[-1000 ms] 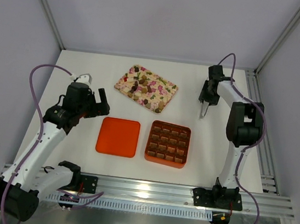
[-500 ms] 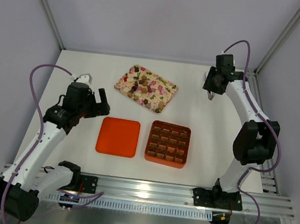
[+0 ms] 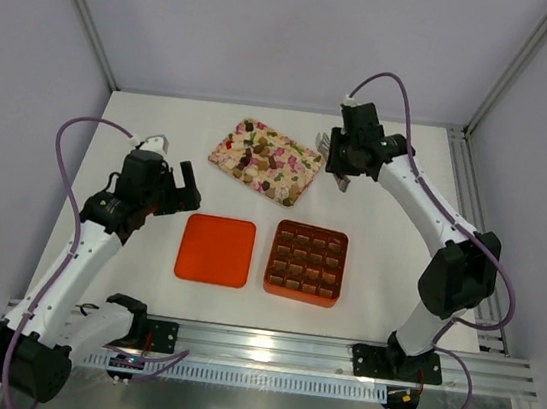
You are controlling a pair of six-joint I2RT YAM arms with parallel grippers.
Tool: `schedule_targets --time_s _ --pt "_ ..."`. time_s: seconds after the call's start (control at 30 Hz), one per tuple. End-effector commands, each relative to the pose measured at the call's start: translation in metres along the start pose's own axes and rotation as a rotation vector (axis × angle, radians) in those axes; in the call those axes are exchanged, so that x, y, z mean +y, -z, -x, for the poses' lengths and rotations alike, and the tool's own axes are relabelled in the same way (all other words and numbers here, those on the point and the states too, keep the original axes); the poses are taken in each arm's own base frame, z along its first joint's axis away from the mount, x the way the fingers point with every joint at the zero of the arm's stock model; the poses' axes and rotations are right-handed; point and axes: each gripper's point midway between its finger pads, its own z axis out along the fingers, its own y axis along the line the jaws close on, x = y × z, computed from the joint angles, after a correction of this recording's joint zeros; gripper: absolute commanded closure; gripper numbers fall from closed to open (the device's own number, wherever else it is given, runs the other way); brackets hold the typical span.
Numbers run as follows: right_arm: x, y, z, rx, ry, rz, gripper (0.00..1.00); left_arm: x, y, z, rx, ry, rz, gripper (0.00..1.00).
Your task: Pack the chocolate
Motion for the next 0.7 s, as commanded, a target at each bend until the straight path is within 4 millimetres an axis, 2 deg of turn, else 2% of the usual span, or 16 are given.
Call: schedule_targets --time_s 0.0,0.03,0.07,0.13,0.17,0.3,0.43,0.67 --pt "0.039 0.004 0.009 -0.024 0.035 0.077 0.65 -0.005 0.002 0.012 -0.037 0.003 -0.021 0.0" --pt "0.047 0.004 0.014 -0.032 0.044 0.088 0.66 -0.006 0.002 0.013 -0.037 0.003 -0.023 0.0" --pt "0.059 0.004 0.009 -0.021 0.065 0.102 0.66 -0.006 0.002 0.013 -0.036 0.004 -0.022 0.0" --pt "0.07 -0.007 0.003 0.005 0.086 0.107 0.66 -0.005 0.002 0.011 -0.031 0.004 -0.018 0.0" --pt "0.081 -0.006 0.006 -0.002 0.099 0.123 0.66 -0.005 0.002 0.012 -0.035 0.003 -0.02 0.0" --pt "0.101 -0.018 0.001 0.028 0.143 0.129 0.66 -0.005 0.002 0.012 -0.036 0.003 -0.019 0.0" --pt "0.113 -0.028 -0.001 0.046 0.17 0.125 0.66 -0.005 0.003 0.012 -0.036 0.0 -0.018 0.0" --pt "0.114 -0.042 -0.009 0.071 0.192 0.096 0.63 -0.005 0.003 0.014 -0.039 0.0 -0.019 0.0"
